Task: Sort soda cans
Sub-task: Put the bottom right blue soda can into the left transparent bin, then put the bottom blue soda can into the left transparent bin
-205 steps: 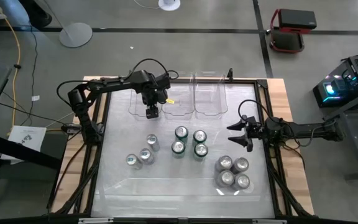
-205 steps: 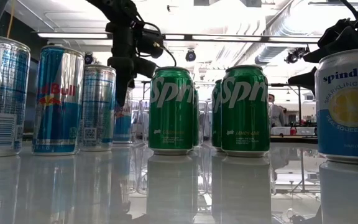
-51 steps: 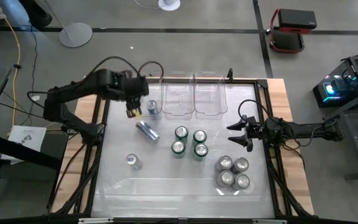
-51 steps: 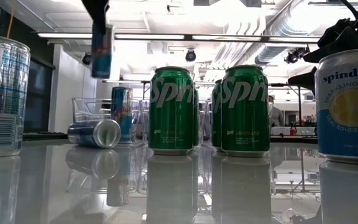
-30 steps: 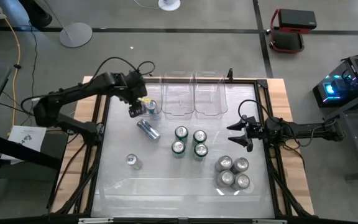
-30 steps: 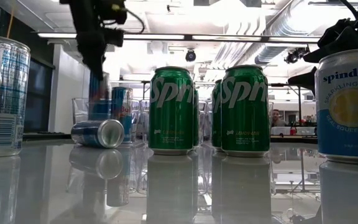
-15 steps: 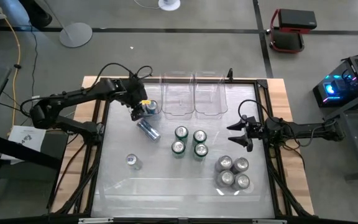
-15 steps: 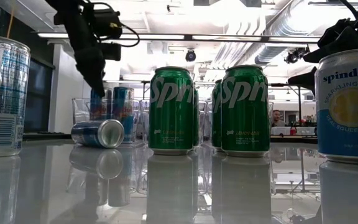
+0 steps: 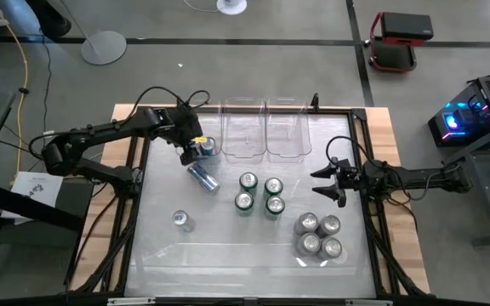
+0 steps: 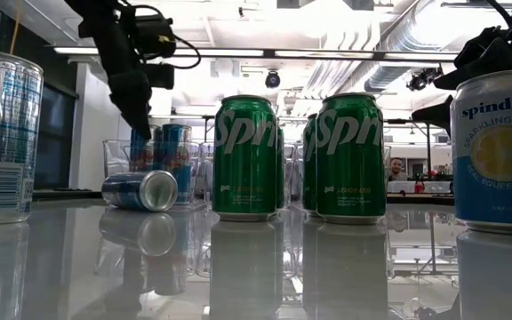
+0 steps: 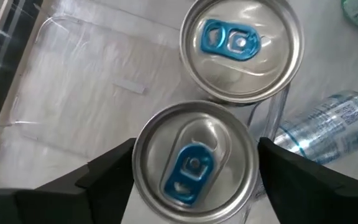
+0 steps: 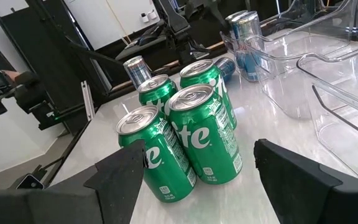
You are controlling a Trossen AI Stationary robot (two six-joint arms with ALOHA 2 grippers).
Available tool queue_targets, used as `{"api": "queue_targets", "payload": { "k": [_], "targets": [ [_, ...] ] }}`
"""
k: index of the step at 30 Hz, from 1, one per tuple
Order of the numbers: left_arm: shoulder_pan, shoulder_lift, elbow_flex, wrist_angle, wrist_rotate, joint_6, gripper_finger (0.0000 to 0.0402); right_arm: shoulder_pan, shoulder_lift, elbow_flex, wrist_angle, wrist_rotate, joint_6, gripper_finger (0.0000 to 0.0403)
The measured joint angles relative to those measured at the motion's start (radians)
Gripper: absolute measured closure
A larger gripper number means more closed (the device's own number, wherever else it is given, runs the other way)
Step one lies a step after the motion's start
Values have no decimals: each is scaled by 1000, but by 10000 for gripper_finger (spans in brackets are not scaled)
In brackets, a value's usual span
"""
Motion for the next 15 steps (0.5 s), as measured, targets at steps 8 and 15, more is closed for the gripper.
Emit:
{"api": "queue_targets", "payload": {
  "k": [8, 15],
  "targets": [
    [-2, 0, 168, -214, -47, 10, 80, 0, 0, 0, 0, 0, 0, 112],
    [-145, -26, 323, -366, -92, -115, 80, 0, 0, 0, 0, 0, 0, 112]
  ]
}}
